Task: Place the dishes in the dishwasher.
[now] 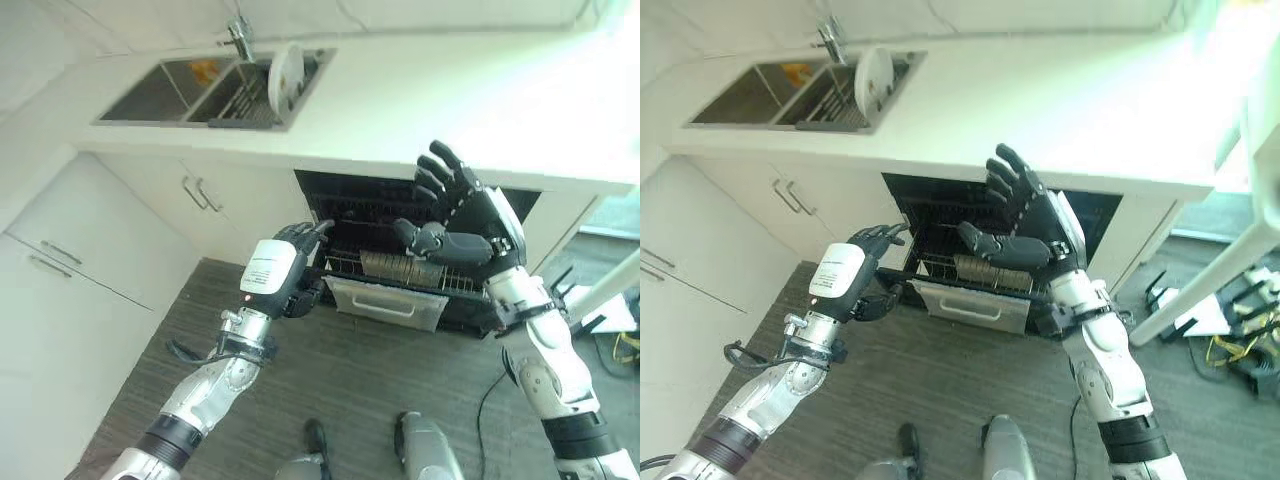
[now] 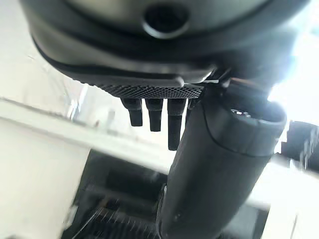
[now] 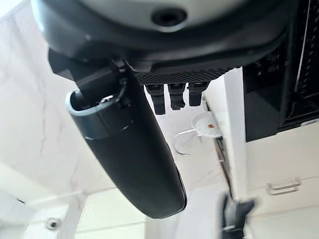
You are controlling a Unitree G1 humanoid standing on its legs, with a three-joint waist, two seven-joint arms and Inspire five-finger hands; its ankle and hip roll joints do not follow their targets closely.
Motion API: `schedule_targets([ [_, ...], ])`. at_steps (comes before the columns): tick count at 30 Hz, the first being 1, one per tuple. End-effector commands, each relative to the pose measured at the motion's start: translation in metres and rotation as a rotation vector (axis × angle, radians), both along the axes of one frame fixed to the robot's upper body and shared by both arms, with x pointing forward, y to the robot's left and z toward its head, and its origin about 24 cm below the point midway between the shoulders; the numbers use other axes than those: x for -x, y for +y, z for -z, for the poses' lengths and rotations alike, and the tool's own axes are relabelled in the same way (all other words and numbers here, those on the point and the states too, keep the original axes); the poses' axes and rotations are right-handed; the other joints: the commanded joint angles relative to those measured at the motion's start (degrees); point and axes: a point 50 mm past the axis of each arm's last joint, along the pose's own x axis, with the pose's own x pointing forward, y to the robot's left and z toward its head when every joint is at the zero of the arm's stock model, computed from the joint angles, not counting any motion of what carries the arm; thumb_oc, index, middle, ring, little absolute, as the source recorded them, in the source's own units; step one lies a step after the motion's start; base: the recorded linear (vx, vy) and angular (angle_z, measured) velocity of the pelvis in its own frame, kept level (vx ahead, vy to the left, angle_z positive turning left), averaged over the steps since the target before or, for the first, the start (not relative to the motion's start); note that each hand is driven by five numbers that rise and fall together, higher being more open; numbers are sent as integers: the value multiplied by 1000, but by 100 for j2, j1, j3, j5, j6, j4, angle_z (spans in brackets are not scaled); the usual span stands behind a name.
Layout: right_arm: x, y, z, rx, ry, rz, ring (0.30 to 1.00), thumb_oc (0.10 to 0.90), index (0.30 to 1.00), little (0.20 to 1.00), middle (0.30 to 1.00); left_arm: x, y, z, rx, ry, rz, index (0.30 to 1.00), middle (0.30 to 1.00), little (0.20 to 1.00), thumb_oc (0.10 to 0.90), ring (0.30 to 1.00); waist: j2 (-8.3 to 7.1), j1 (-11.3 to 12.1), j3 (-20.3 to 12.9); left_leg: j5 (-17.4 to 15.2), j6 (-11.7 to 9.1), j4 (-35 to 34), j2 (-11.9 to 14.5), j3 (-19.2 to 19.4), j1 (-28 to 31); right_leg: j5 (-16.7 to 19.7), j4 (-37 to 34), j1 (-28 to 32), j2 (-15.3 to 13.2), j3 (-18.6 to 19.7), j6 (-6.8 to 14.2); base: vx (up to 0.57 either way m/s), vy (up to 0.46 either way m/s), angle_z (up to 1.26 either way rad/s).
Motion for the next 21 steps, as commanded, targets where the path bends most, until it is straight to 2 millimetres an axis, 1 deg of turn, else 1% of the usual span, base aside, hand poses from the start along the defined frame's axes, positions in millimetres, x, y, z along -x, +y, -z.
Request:
schedule_targets([
  [1, 18, -4, -66, -94, -412, -30, 900, 800, 900, 900, 900, 2, 28, -39, 260, -219, -50, 900, 900, 900, 800, 900, -76, -38, -108, -921, 211, 957, -524, -271, 205, 143, -1563, 1162, 404, 267, 548, 69, -64, 8],
  [2, 18, -6, -64, -105, -404, -22, 900, 800, 900, 900, 900, 5, 32, -40, 323, -219, -52, 900, 900, 900, 800, 900, -103, 25, -153, -985, 263, 782, -641, -346, 224, 144, -1563, 1190, 437, 253, 557, 101, -20, -29],
  [3, 18, -7, -63, -113, -393, -14, 900, 800, 900, 900, 900, 8, 35, -42, 381, -228, -50, 900, 900, 900, 800, 900, -117, 68, -196, -1051, 300, 483, -695, -400, 327, 134, -1563, 1219, 475, 231, 564, 121, 22, -65],
  [6, 15, -6, -57, -117, -344, 2, 900, 800, 900, 900, 900, 15, 43, -47, 511, -295, -71, 900, 900, 900, 800, 900, -133, 167, -338, -1180, 396, -1195, -805, -623, 874, 67, -1563, 1286, 587, 196, 592, 143, 72, -65],
  [7, 14, -5, -55, -114, -328, 7, 900, 800, 900, 900, 900, 17, 45, -49, 536, -316, -80, 900, 900, 900, 800, 900, -84, 166, -352, -1329, 406, -1195, -740, -711, 805, 53, -1563, 1307, 666, 167, 601, 92, 88, -44],
  [8, 13, -5, -52, -113, -315, 11, 900, 800, 900, 900, 900, 18, 46, -51, 561, -339, -88, 900, 900, 900, 800, 900, -41, 156, -392, -1388, 400, -1195, -655, -795, 720, 30, -1563, 1310, 743, 152, 604, 96, 119, -38],
  [9, 12, -4, -48, -111, -298, 17, 900, 800, 900, 900, 900, 19, 48, -50, 580, -357, -102, 900, 900, 900, 800, 900, 7, 139, -457, -1370, 361, -1195, -555, -897, 592, -9, -1563, 1316, 826, 152, 608, 171, 201, -22],
  [10, 12, -2, -44, -107, -282, 18, 900, 800, 900, 900, 900, 20, 51, -47, 602, -364, -128, 900, 900, 900, 800, 900, 61, 126, -542, -1171, 230, -1195, -408, -1020, 304, -88, -1563, 1360, 924, 224, 621, 190, 223, -14],
  [13, 12, -1, -41, -97, -268, 18, 900, 800, 900, 900, 900, 20, 55, -42, 619, -360, -163, 900, 900, 900, 800, 900, 93, 158, -574, -807, 67, -1195, -175, -1004, -78, -199, -1563, 1507, 958, 350, 630, 167, 228, -17],
  [15, 11, -1, -42, -85, -261, 9, 900, 800, 900, 900, 900, 21, 60, -40, 627, -368, -190, 900, 900, 900, 800, 900, 116, 223, -539, -578, -6, -1195, -12, -1058, -348, -262, -1563, 1625, 945, 478, 629, 180, 293, -35],
  [16, 10, -1, -42, -79, -258, 4, 900, 800, 900, 900, 900, 22, 64, -39, 631, -374, -208, 900, 900, 900, 800, 900, 126, 260, -502, -456, -25, -1195, 85, -1153, -491, -296, -1563, 1704, 927, 577, 624, 182, 306, -57],
  [18, 10, -4, -44, -71, -256, 0, 900, 800, 900, 900, 900, 24, 70, -37, 630, -378, -230, 900, 900, 900, 800, 900, 114, 294, -460, -379, -18, -1195, 163, -1259, -550, -324, -1563, 1799, 868, 694, 627, 224, 373, -75],
  [20, 10, -12, -45, -74, -255, 14, 900, 800, 900, 900, 900, 25, 75, -36, 619, -378, -249, 900, 900, 900, 800, 900, 91, 270, -446, -462, 22, -1195, 283, -1156, -437, -346, -1563, 1888, 699, 622, 662, 275, 491, -58],
  [21, 11, -16, -45, -82, -249, 21, 900, 800, 900, 900, 900, 25, 76, -35, 617, -372, -254, 900, 900, 900, 800, 900, 80, 249, -453, -505, 50, -1195, 272, -1138, -368, -335, -1563, 1924, 631, 593, 669, 239, 416, -51],
])
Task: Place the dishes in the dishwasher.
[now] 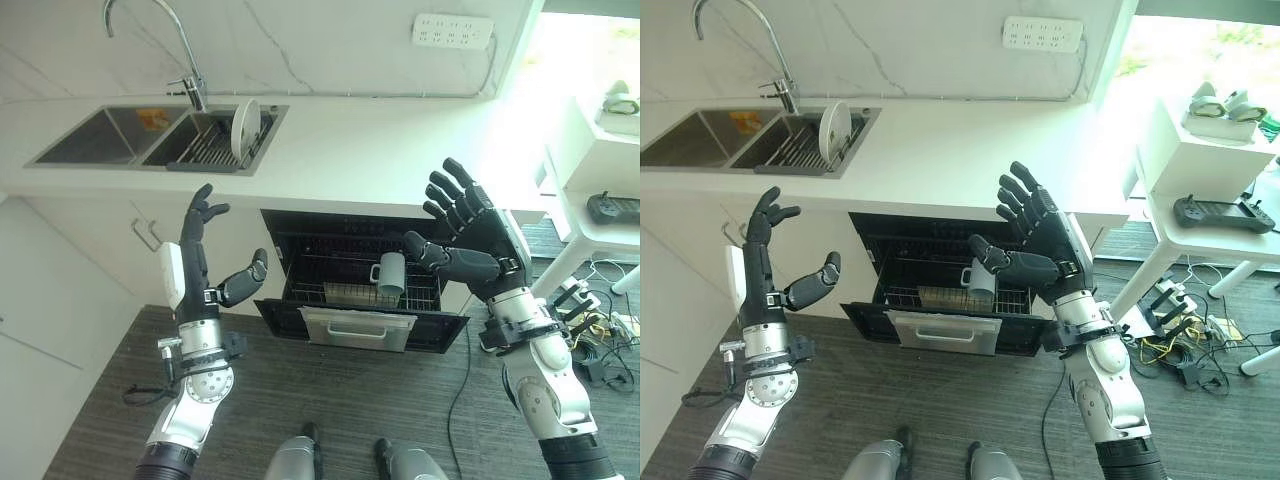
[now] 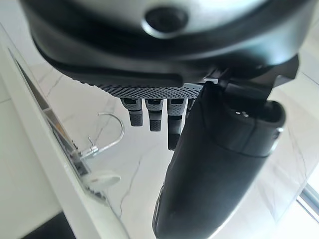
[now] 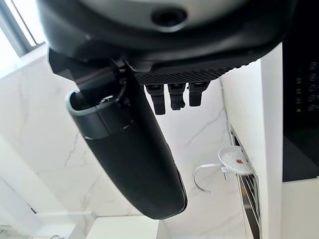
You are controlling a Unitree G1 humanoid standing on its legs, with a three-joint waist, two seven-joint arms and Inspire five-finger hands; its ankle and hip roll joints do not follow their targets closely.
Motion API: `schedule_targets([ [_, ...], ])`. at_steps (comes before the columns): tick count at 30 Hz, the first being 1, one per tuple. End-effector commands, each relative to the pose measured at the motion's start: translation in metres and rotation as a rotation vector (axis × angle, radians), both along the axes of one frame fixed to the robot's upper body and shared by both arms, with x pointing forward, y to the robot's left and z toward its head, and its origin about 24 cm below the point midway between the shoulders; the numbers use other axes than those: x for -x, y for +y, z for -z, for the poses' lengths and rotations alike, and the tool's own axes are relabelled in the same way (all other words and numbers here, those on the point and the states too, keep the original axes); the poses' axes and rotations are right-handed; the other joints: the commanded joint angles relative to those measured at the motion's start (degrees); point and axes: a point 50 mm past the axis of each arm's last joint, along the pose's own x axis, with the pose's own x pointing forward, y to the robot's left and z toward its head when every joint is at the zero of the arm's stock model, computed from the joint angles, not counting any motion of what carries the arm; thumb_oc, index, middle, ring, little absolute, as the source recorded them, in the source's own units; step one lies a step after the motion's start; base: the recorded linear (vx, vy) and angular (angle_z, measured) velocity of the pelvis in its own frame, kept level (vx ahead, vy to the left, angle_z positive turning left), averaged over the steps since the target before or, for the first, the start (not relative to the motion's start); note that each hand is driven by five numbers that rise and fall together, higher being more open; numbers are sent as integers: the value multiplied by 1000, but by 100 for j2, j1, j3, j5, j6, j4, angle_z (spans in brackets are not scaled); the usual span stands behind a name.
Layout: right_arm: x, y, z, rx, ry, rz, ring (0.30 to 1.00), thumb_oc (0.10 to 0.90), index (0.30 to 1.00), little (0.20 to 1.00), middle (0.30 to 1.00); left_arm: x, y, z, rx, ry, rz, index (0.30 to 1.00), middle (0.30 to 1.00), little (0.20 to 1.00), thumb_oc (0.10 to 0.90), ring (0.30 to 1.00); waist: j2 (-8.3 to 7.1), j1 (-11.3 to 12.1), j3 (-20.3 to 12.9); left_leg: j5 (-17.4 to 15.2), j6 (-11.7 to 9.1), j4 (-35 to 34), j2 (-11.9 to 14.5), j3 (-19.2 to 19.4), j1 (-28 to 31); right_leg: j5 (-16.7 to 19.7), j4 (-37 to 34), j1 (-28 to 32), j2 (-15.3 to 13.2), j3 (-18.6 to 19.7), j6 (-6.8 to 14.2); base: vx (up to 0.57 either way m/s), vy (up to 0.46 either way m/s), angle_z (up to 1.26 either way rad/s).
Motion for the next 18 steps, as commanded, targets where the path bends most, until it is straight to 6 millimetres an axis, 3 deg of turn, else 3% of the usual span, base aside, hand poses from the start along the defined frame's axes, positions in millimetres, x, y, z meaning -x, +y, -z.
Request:
schedule_targets([
  [1, 6, -11, -48, -82, -248, 1, 900, 800, 900, 900, 900, 5, 19, -48, 6, -262, -40, 900, 900, 900, 800, 900, -133, -37, -311, 50, 142, 125, -32, 261, 161, -625, -569, 937, 133, -593, 300, 218, 360, -61],
  [3, 11, -20, -44, -97, -235, 21, 900, 800, 900, 900, 900, 4, 19, -49, -16, -261, -30, 900, 900, 900, 800, 900, -163, -67, -375, -230, 243, 125, -274, 92, 481, -519, -569, 949, -59, -645, 414, 285, 469, -30],
  [7, 12, -24, -38, -152, -212, 56, 900, 800, 900, 900, 900, 0, 14, -50, -22, -225, -2, 900, 900, 900, 800, 900, -142, -73, -469, -365, 393, 125, -444, 22, 617, -325, -569, 1029, -223, -757, 574, 164, 300, 12],
  [9, 15, -22, -33, -161, -203, 59, 900, 800, 900, 900, 900, -3, 13, -52, -25, -212, 12, 900, 900, 900, 800, 900, -128, -80, -504, -432, 547, 125, -538, 123, 603, 69, -569, 1111, -294, -945, 722, 153, 278, 22],
  [10, 17, -21, -29, -176, -195, 67, 900, 800, 900, 900, 900, -2, 16, -54, -8, -194, 7, 900, 900, 900, 800, 900, -76, -69, -484, -496, 681, 125, -548, 259, 662, 513, -354, 1032, -352, -1285, 868, 135, 261, 29],
  [11, 17, -21, -27, -180, -187, 65, 900, 800, 900, 900, 900, 0, 20, -53, 0, -175, -4, 900, 900, 900, 800, 900, -64, -53, -460, -537, 727, 125, -550, 348, 691, 605, -114, 848, -347, -1433, 918, 109, 227, 21],
  [13, 18, -21, -27, -174, -188, 69, 900, 800, 900, 900, 900, 4, 26, -52, 29, -148, -9, 900, 900, 900, 800, 900, -62, -40, -411, -596, 742, 125, -577, 425, 690, 504, -157, 543, -47, -1584, 815, 77, 91, -34],
  [14, 20, -24, -27, -165, -195, 77, 900, 800, 900, 900, 900, 6, 27, -51, 37, -137, -3, 900, 900, 900, 800, 900, -91, -55, -397, -587, 690, 125, -627, 461, 672, 406, -559, 577, 211, -1599, 683, 80, 39, -46],
  [15, 23, -31, -29, -155, -206, 86, 900, 800, 900, 900, 900, 10, 28, -48, 46, -128, 13, 900, 900, 900, 800, 900, -207, -71, -318, -579, 653, 125, -801, 502, 690, 264, -569, 332, 352, -1551, 590, 84, 16, -28],
  [18, 29, -43, -27, -166, -225, 94, 900, 800, 900, 900, 900, 18, 31, -41, 115, -96, 53, 900, 900, 900, 800, 900, -267, -120, -232, -635, 707, 125, -963, 474, 767, 301, -569, -35, 371, -1489, 514, 76, -49, 4],
])
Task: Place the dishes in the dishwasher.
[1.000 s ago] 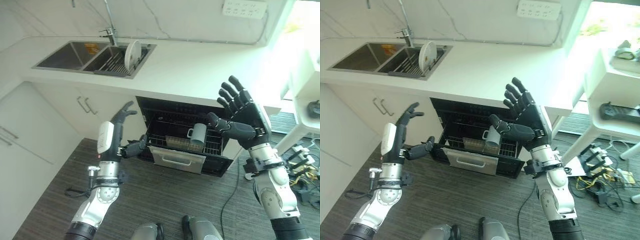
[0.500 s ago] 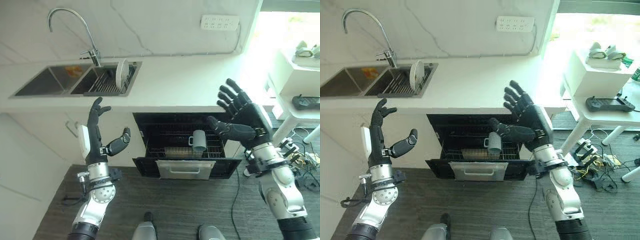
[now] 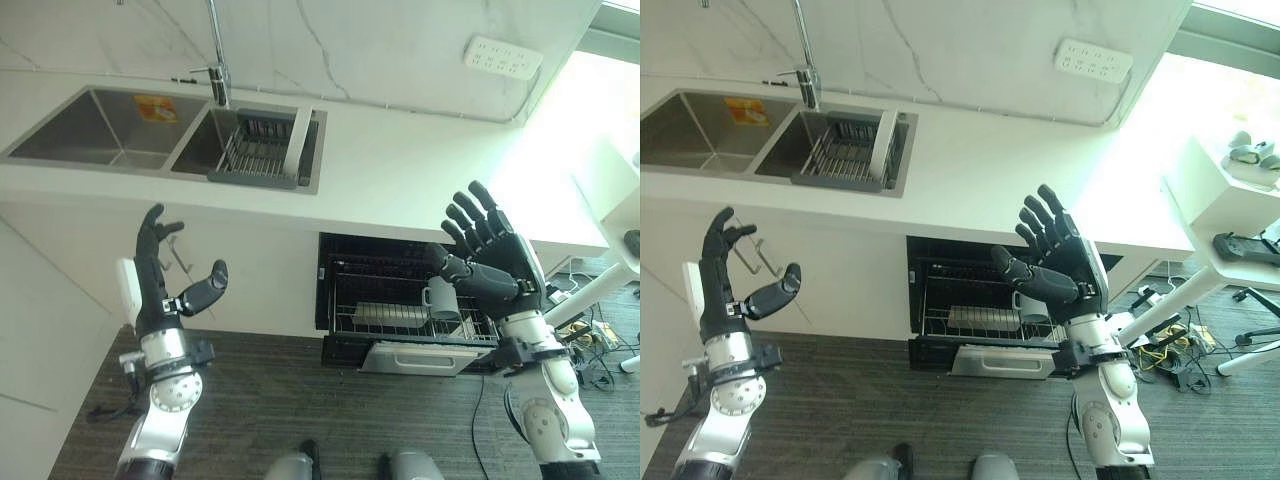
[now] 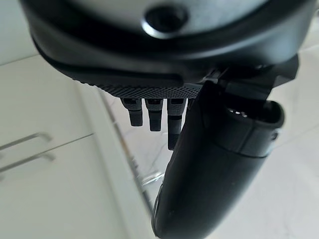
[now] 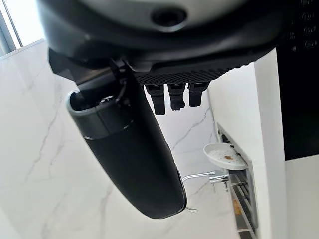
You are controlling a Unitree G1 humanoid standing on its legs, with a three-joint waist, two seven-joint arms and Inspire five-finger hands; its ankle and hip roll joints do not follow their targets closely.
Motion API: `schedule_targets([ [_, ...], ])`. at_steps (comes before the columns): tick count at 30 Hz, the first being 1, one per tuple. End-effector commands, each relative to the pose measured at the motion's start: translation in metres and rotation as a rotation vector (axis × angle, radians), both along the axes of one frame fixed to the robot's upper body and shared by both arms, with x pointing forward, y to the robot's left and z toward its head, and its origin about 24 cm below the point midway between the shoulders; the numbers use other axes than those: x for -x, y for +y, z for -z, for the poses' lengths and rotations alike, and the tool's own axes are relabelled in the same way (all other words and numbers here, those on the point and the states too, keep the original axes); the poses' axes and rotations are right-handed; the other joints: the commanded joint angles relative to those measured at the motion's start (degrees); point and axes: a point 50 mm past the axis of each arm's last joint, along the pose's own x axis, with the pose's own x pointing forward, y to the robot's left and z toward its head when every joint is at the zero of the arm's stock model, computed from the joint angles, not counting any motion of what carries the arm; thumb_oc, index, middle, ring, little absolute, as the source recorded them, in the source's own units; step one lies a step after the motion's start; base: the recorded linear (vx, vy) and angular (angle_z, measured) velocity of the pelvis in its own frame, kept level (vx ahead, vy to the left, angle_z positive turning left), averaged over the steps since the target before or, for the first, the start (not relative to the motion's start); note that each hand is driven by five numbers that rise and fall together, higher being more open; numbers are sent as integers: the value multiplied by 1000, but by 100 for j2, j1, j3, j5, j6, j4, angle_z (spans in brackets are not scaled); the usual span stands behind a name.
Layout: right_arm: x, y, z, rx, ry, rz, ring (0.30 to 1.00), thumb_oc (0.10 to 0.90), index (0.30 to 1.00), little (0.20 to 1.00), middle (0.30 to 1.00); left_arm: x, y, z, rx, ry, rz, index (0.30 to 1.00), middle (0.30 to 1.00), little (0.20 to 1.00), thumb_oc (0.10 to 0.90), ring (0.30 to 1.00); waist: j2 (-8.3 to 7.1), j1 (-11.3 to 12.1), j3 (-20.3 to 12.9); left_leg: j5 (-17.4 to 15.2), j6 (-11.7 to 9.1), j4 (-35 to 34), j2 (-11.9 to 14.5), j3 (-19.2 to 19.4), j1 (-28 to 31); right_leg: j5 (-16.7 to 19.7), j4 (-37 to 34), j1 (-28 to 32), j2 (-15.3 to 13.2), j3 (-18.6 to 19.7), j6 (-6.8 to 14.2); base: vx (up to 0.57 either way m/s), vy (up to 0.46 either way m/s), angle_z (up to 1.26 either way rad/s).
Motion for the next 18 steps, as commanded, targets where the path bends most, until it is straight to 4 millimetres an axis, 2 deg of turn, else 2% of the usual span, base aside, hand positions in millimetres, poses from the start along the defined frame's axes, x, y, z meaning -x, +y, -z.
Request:
schedule_targets([
  [1, 4, -19, -49, -26, -294, 30, 900, 800, 900, 900, 900, 0, -6, -42, 82, -216, 133, 900, 900, 900, 800, 900, 63, -145, -170, -1136, -148, 562, 56, -72, 171, 349, -836, 506, 180, -122, -96, 92, -106, 34],
  [4, 4, -22, -45, -34, -297, 52, 900, 800, 900, 900, 900, -1, -9, -22, 177, -122, 155, 900, 900, 900, 800, 900, -20, -137, -222, -1080, -218, 562, 56, 213, 406, 195, -836, 580, 11, -231, -168, 116, -73, 24],
  [5, 5, -24, -43, -21, -297, 77, 900, 800, 900, 900, 900, -2, -13, -14, 182, -91, 170, 900, 900, 900, 800, 900, -134, -136, -195, -836, -286, 562, -7, 340, 529, 148, -836, 671, -56, -75, -222, 186, -41, 4],
  [6, 6, -28, -38, -30, -289, 108, 900, 800, 900, 900, 900, -2, -17, -2, 195, -28, 183, 900, 900, 900, 800, 900, -297, -82, -91, -379, -421, 1204, -17, 453, 288, 101, -836, 878, -155, 83, -308, 176, -23, 4],
  [7, 5, -28, -36, -42, -288, 113, 900, 800, 900, 900, 900, -3, -17, 4, 219, 7, 179, 900, 900, 900, 800, 900, -311, -71, -45, -359, -449, 1571, 55, 455, 69, 88, -836, 953, -141, 136, -355, 136, 33, 9],
  [8, 5, -28, -35, -52, -296, 119, 900, 800, 900, 900, 900, -3, -15, 16, 263, 58, 158, 900, 900, 900, 800, 900, -290, -75, -19, -347, -437, 1664, 135, 420, -92, 75, -836, 1006, -81, 252, -379, 133, 118, 43],
  [9, 5, -27, -35, -50, -315, 136, 900, 800, 900, 900, 900, -1, -12, 32, 310, 128, 127, 900, 900, 900, 800, 900, -251, -75, -25, -339, -414, 1463, 202, 402, -119, 50, -836, 1036, -31, 329, -367, 199, 206, 48],
  [10, 5, -27, -36, -38, -339, 171, 900, 800, 900, 900, 900, 2, -9, 50, 362, 205, 85, 900, 900, 900, 800, 900, -205, -70, -74, -367, -393, 842, 285, 403, -24, -7, -836, 1060, -13, 353, -328, 218, 259, 16],
  [11, 6, -28, -37, -21, -352, 200, 900, 800, 900, 900, 900, 5, -7, 64, 375, 266, 51, 900, 900, 900, 800, 900, -148, -70, -77, -419, -413, 562, 402, 348, -67, -67, -836, 1106, 22, 394, -302, 212, 264, -18],
  [12, 7, -29, -38, -4, -359, 229, 900, 800, 900, 900, 900, 7, -7, 74, 386, 357, 33, 900, 900, 900, 800, 900, -105, -77, -86, -483, -431, 562, 473, 309, -125, -92, -836, 1118, 51, 404, -294, 243, 335, -39],
  [13, 5, -29, -42, 10, -364, 242, 900, 800, 900, 900, 900, 21, -10, 107, 415, 514, 19, 900, 900, 900, 800, 900, 3, -44, -72, -347, -569, 562, 688, -41, -499, -184, -836, 1226, 119, 582, -277, 193, 251, -27],
  [14, 5, -29, -42, 12, -364, 243, 900, 800, 900, 900, 900, 21, -11, 110, 420, 527, 23, 900, 900, 900, 800, 900, 22, -43, -77, -342, -582, 562, 700, -62, -522, -195, -836, 1226, 122, 591, -279, 339, 469, -47],
  [15, 2, -31, -50, -4, -383, 258, 900, 800, 900, 900, 900, 45, -20, 151, 465, 784, 51, 900, 900, 900, 800, 900, 119, 14, -47, -101, -732, 562, 924, -556, -860, -319, -836, 1373, 140, 829, -256, 281, 398, -66],
  [16, 1, -31, -54, -7, -390, 261, 900, 800, 900, 900, 900, 57, -23, 164, 481, 858, 55, 900, 900, 900, 800, 900, 151, 18, -46, -39, -765, 562, 1002, -641, -930, -353, -836, 1408, 109, 866, -245, 340, 521, -66],
  [18, 2, -33, -62, -6, -417, 295, 900, 800, 900, 900, 900, 87, -30, 193, 581, 1090, 60, 900, 900, 900, 800, 900, 225, -27, -38, -5, -787, 562, 1179, -546, -964, -435, -836, 1505, 0, 853, -215, 204, 396, -79],
])
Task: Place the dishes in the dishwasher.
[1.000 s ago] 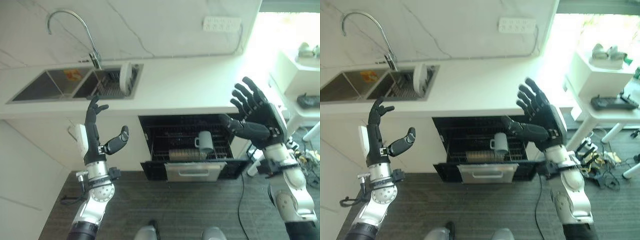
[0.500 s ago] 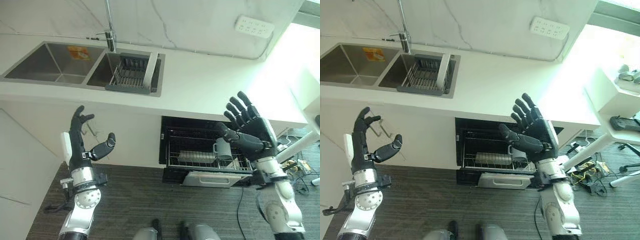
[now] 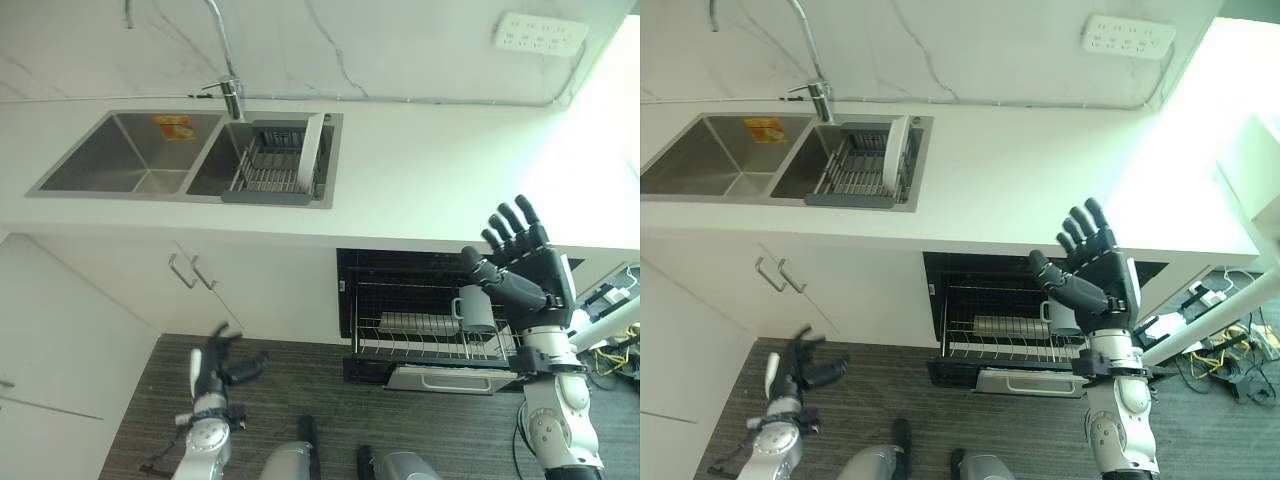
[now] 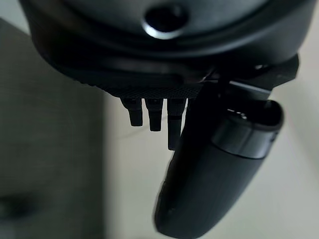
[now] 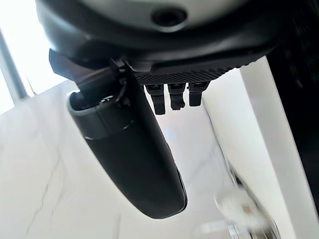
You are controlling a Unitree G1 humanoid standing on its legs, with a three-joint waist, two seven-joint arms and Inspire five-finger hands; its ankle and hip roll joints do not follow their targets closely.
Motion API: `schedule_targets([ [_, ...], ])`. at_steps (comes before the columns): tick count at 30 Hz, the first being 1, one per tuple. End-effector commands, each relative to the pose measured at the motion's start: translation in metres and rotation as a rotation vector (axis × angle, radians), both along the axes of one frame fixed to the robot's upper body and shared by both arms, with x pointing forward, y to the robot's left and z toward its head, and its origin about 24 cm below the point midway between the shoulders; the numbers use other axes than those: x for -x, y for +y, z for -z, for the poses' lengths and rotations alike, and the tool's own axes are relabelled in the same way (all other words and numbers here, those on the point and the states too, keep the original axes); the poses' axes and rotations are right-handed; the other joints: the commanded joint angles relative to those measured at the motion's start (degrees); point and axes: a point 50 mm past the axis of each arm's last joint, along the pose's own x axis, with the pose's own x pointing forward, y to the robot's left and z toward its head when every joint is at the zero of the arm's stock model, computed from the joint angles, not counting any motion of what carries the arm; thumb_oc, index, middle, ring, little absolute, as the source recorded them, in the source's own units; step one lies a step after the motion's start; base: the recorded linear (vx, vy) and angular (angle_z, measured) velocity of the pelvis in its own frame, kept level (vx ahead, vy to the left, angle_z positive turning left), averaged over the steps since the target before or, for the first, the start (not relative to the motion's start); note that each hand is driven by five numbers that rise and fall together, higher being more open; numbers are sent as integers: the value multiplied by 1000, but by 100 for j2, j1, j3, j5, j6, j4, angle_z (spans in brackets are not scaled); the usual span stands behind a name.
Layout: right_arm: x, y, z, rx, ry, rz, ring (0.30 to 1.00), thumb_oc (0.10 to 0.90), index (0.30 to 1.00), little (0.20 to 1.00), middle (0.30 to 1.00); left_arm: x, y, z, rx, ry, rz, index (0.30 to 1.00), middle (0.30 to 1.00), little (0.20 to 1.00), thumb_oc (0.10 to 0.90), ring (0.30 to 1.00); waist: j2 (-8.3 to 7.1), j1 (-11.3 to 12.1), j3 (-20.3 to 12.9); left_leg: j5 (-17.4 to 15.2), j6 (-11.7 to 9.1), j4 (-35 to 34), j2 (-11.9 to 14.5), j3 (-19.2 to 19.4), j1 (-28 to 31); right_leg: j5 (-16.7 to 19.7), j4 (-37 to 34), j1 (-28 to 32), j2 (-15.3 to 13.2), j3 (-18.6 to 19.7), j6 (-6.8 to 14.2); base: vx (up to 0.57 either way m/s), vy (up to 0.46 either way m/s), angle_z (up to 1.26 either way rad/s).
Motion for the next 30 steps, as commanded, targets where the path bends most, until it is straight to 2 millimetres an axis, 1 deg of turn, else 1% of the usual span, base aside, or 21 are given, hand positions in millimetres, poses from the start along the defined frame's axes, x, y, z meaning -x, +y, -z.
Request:
schedule_targets([
  [1, 6, -8, -83, 81, -396, 84, 900, 800, 900, 900, 900, 12, 0, 6, 169, 114, 57, 900, 900, 900, 800, 900, 78, -50, -269, 46, 1, 389, 303, 606, -100, -424, -314, 516, -351, -383, 520, 177, 393, -87],
  [2, 7, -10, -86, 83, -402, 99, 900, 800, 900, 900, 900, 21, -4, 13, 209, 174, 56, 900, 900, 900, 800, 900, 90, -64, -274, -1, 2, 389, 324, 690, -60, -450, -314, 551, -410, -404, 548, 200, 465, -57],
  [3, 9, -14, -90, 79, -413, 152, 900, 800, 900, 900, 900, 41, -11, 24, 269, 300, 46, 900, 900, 900, 800, 900, 108, -71, -313, -74, 10, 389, 260, 655, -8, -443, -314, 577, -528, -405, 624, 188, 423, -30],
  [4, 11, -19, -93, 47, -421, 187, 900, 800, 900, 900, 900, 55, -14, 29, 303, 375, 37, 900, 900, 900, 800, 900, 118, -63, -336, -165, 44, 389, 139, 547, 69, -409, -314, 560, -604, -381, 674, 186, 414, -26],
  [6, 14, -26, -98, -30, -440, 244, 900, 800, 900, 900, 900, 75, -21, 35, 377, 466, 52, 900, 900, 900, 800, 900, 140, -93, -369, -387, 128, 389, -39, 437, 259, -317, -314, 483, -723, -412, 733, 147, 330, -35],
  [7, 15, -28, -99, -39, -444, 253, 900, 800, 900, 900, 900, 77, -23, 36, 386, 466, 37, 900, 900, 900, 800, 900, 149, -101, -376, -439, 152, 389, -77, 425, 307, -290, -314, 460, -755, -433, 747, 137, 358, -49],
  [9, 16, -23, -100, -36, -449, 235, 900, 800, 900, 900, 900, 75, -19, 36, 442, 442, -92, 900, 900, 900, 800, 900, 175, -86, -455, -672, 357, 389, -328, 468, 481, -47, -314, 298, -1001, -624, 898, 79, 386, -38],
  [10, 15, -17, -99, -13, -456, 226, 900, 800, 900, 900, 900, 75, -15, 35, 436, 434, -91, 900, 900, 900, 800, 900, 175, -41, -459, -745, 461, 389, -401, 561, 518, 232, -314, 188, -1148, -815, 1003, 0, 325, -26],
  [11, 13, -11, -101, -10, -461, 214, 900, 800, 900, 900, 900, 73, -11, 34, 427, 416, -110, 900, 900, 900, 800, 900, 182, 72, -445, -794, 514, 389, -357, 799, 555, 390, -314, 163, -1259, -1252, 1069, -25, 181, -39],
  [12, 13, -10, -101, -13, -462, 209, 900, 800, 900, 900, 900, 72, -10, 34, 432, 411, -117, 900, 900, 900, 800, 900, 184, 92, -442, -803, 521, 389, -345, 845, 560, 415, -314, 162, -1270, -1329, 1075, -59, 104, -52],
  [13, 10, -7, -102, -26, -460, 199, 900, 800, 900, 900, 900, 69, -9, 33, 460, 398, -148, 900, 900, 900, 800, 900, 195, 151, -425, -836, 556, 389, -292, 997, 570, 485, -314, 164, -1247, -1583, 1087, -73, 62, -69],
  [14, 8, -5, -102, -36, -459, 194, 900, 800, 900, 900, 900, 68, -8, 32, 471, 391, -171, 900, 900, 900, 800, 900, 205, 174, -404, -860, 588, 389, -282, 1044, 547, 429, -314, 146, -1117, -1647, 1049, -107, 109, -95],
  [15, 6, -5, -105, -37, -468, 193, 900, 800, 900, 900, 900, 67, -7, 32, 480, 398, -186, 900, 900, 900, 800, 900, 169, 191, -386, -846, 573, 389, -376, 1099, 478, 230, -314, 15, -656, -1754, 849, -84, 91, -85],
  [16, 7, -5, -106, -29, -472, 194, 900, 800, 900, 900, 900, 68, -8, 32, 484, 400, -189, 900, 900, 900, 800, 900, 150, 208, -381, -838, 559, 389, -414, 1133, 469, 188, -314, -15, -589, -1815, 804, -64, 104, -72],
  [18, 3, -2, -114, 2, -481, 158, 900, 800, 900, 900, 900, 84, -12, 36, 504, 411, -228, 900, 900, 900, 800, 900, 88, 345, -351, -789, 480, 389, -452, 1409, 469, -26, -314, -105, -637, -2206, 681, -43, 56, -57],
  [19, 2, -2, -115, 2, -478, 151, 900, 800, 900, 900, 900, 87, -13, 36, 501, 412, -236, 900, 900, 900, 800, 900, 95, 349, -346, -767, 479, 389, -462, 1413, 464, -22, -314, -139, -614, -2137, 668, -25, -8, -57],
  [20, 2, -2, -115, -4, -472, 142, 900, 800, 900, 900, 900, 89, -13, 37, 491, 413, -244, 900, 900, 900, 800, 900, 77, 318, -307, -751, 485, 389, -525, 1374, 439, -83, -314, -189, -492, -1937, 628, -9, -21, -56],
  [22, -3, 1, -112, -20, -446, 75, 900, 800, 900, 900, 900, 95, -14, 38, 509, 417, -274, 900, 900, 900, 800, 900, 93, 338, -311, -664, 425, 389, -511, 1430, 394, -97, -314, -217, -538, -2019, 598, -16, -4, -30],
  [26, -10, 14, -101, 50, -351, -57, 900, 800, 900, 900, 900, 101, -14, 38, 498, 423, -297, 900, 900, 900, 800, 900, 78, 268, -325, -665, 440, 389, -548, 1511, 447, -107, -314, -331, -507, -1893, 546, -9, -39, -45],
  [28, -11, 21, -95, 94, -322, -114, 900, 800, 900, 900, 900, 98, -10, 38, 464, 400, -308, 900, 900, 900, 800, 900, 18, 215, -298, -747, 470, 389, -571, 1623, 647, -121, -314, -321, -553, -1884, 509, -3, -58, -11],
  [30, -11, 23, -92, 110, -311, -144, 900, 800, 900, 900, 900, 94, -6, 36, 423, 359, -347, 900, 900, 900, 800, 900, -85, 238, -198, -680, 463, 389, -712, 1617, 813, -80, -314, -245, -631, -1830, 480, 33, -68, 13],
])
